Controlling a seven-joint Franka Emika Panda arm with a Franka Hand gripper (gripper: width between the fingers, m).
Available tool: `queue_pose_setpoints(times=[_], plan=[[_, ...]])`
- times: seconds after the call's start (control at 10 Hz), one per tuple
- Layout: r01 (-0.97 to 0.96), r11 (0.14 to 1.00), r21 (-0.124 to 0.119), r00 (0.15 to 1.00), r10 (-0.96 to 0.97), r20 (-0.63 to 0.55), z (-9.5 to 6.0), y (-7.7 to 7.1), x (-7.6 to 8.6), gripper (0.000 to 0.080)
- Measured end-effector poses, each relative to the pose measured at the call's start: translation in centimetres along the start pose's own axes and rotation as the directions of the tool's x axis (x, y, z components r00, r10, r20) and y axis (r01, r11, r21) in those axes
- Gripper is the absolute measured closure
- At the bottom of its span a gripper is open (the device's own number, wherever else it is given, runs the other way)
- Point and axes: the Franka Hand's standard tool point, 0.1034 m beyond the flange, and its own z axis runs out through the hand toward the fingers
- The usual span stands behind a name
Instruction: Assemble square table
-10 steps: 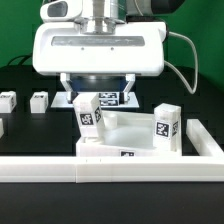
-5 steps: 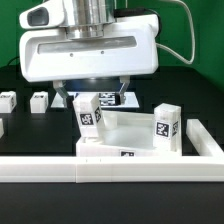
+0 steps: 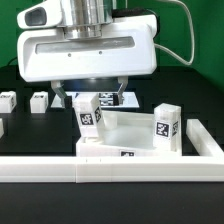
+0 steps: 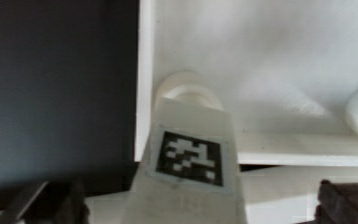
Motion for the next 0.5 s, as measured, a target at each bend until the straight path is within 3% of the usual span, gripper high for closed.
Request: queue_pose_setpoints(times=[0.2, 0.5], plan=[[-0.086, 0.996, 0.005, 0.995, 0.086, 0.045, -0.05, 0.78, 0.46, 0.0150], [-0.118, 0.993, 0.010, 0.991, 0.117, 0.071, -0.06, 0.75, 0.44, 0.0150]])
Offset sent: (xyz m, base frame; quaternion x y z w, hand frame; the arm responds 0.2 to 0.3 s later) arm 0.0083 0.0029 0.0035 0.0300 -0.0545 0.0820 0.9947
